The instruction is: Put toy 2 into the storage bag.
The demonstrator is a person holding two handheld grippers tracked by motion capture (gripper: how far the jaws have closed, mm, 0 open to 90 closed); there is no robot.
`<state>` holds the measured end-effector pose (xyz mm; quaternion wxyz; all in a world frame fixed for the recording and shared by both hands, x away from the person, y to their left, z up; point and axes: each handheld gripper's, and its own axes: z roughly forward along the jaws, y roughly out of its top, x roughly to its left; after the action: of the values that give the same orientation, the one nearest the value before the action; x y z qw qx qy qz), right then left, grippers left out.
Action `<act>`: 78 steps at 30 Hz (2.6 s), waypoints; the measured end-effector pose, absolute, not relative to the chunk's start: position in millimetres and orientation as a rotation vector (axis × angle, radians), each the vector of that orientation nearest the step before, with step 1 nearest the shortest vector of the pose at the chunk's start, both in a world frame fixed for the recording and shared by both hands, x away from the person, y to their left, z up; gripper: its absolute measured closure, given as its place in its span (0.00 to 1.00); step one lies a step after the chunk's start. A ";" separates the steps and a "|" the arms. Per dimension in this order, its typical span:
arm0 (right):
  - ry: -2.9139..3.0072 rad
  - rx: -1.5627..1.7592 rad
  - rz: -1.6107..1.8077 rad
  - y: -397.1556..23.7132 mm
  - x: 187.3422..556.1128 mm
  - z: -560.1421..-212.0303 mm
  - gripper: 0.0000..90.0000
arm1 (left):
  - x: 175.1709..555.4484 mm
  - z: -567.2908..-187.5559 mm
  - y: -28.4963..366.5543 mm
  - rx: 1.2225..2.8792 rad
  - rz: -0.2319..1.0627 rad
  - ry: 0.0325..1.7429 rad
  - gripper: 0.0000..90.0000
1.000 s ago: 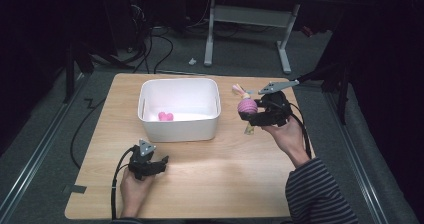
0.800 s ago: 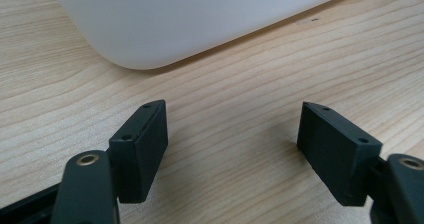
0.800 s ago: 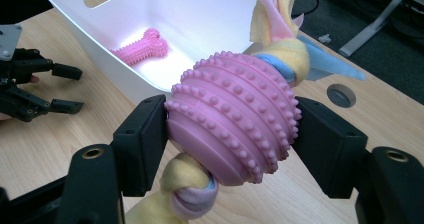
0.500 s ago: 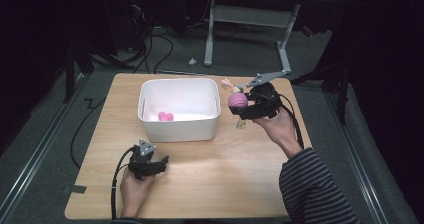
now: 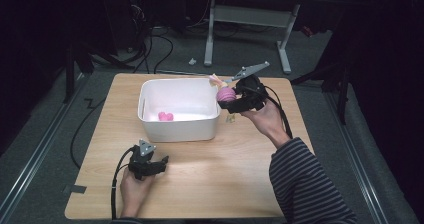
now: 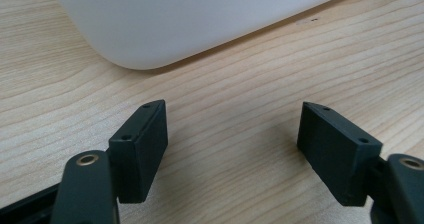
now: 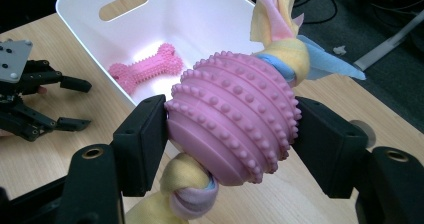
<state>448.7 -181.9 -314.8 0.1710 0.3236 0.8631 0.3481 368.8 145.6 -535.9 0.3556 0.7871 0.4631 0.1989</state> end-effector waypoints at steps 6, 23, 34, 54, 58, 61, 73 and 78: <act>2.468 0.900 0.973 -171.2 456.7 -316.2 0.36 | 368.8 -535.9 145.6 2.034 0.514 1.196 0.32; 2.507 0.883 0.949 -144.4 479.2 -323.0 0.36 | 368.8 -535.9 145.6 2.034 0.513 1.195 0.31; 2.533 0.882 0.909 -129.2 493.3 -331.8 0.36 | 368.8 -535.9 145.8 2.034 0.512 1.195 0.31; 2.635 0.824 0.867 -110.1 495.7 -354.1 0.36 | 368.8 -535.8 146.0 2.037 0.510 1.194 0.31; 2.666 0.802 0.866 -107.5 492.6 -357.3 0.36 | 368.8 -535.8 145.9 2.035 0.511 1.195 0.31; 2.698 0.792 0.852 -105.7 490.8 -360.4 0.36 | 368.8 -535.8 145.8 2.035 0.511 1.195 0.31; 2.756 0.765 0.816 -102.3 489.6 -364.9 0.35 | 368.8 -535.9 145.8 2.035 0.511 1.195 0.31; 2.732 0.782 0.882 -105.8 488.7 -359.4 0.32 | 368.8 -535.9 145.8 2.035 0.512 1.195 0.31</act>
<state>488.7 -105.8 -359.4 0.0828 0.2619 0.9151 0.2952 368.8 145.8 -535.9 0.3556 0.7877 0.4624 0.1982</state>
